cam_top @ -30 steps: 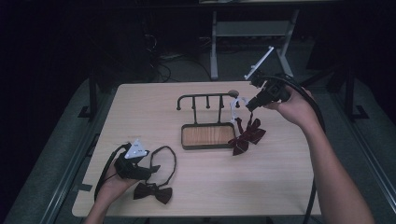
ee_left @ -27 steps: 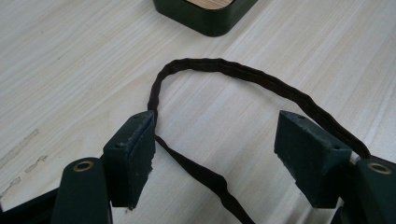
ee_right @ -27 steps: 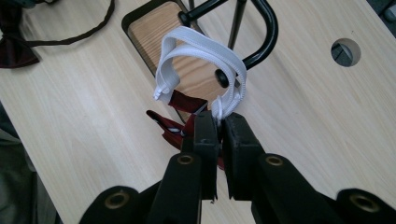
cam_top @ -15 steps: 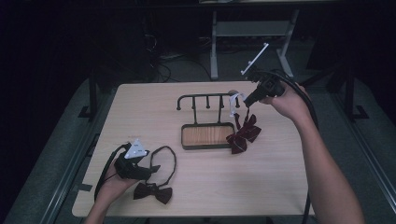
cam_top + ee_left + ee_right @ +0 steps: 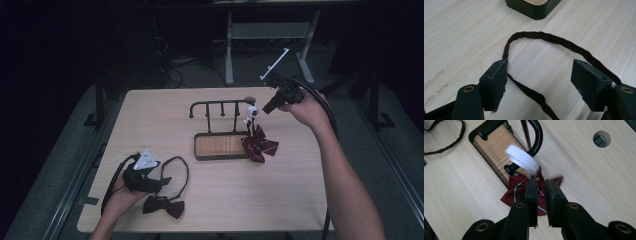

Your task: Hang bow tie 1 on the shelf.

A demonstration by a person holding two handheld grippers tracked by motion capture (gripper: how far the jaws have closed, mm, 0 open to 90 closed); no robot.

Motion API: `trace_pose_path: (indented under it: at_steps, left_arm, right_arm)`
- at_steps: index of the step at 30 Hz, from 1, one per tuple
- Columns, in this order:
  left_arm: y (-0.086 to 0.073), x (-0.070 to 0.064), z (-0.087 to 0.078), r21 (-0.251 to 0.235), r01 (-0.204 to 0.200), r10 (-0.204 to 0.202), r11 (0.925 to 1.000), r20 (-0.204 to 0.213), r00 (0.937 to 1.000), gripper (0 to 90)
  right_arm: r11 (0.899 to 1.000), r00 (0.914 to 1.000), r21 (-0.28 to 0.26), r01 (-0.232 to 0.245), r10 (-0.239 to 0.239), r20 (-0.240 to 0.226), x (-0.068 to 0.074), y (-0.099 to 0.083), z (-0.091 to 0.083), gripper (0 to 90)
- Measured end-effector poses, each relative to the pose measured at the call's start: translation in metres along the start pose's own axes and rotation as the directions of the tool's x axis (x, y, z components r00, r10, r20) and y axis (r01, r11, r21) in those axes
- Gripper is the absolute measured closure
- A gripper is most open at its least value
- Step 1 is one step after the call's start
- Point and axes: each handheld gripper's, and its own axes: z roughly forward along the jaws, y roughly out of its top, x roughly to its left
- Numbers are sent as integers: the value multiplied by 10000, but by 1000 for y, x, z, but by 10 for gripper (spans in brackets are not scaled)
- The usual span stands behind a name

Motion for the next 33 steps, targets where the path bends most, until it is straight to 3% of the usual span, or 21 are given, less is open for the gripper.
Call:
trace_pose_path:
  at_steps: [18, 33]
  left_arm:
    - [0, 1, 0, 46, 6, -6, 10000, -15, 10000, 295]
    - [-1, 1, 1, 95, 68, -68, 9999, -31, 10000, 296]
  right_arm:
    - [9998, 9992, -120, 171, -175, -372, 3, -18, 8, 740]
    - [9996, 9951, -273, 44, -71, -987, 6, -44, 27, 663]
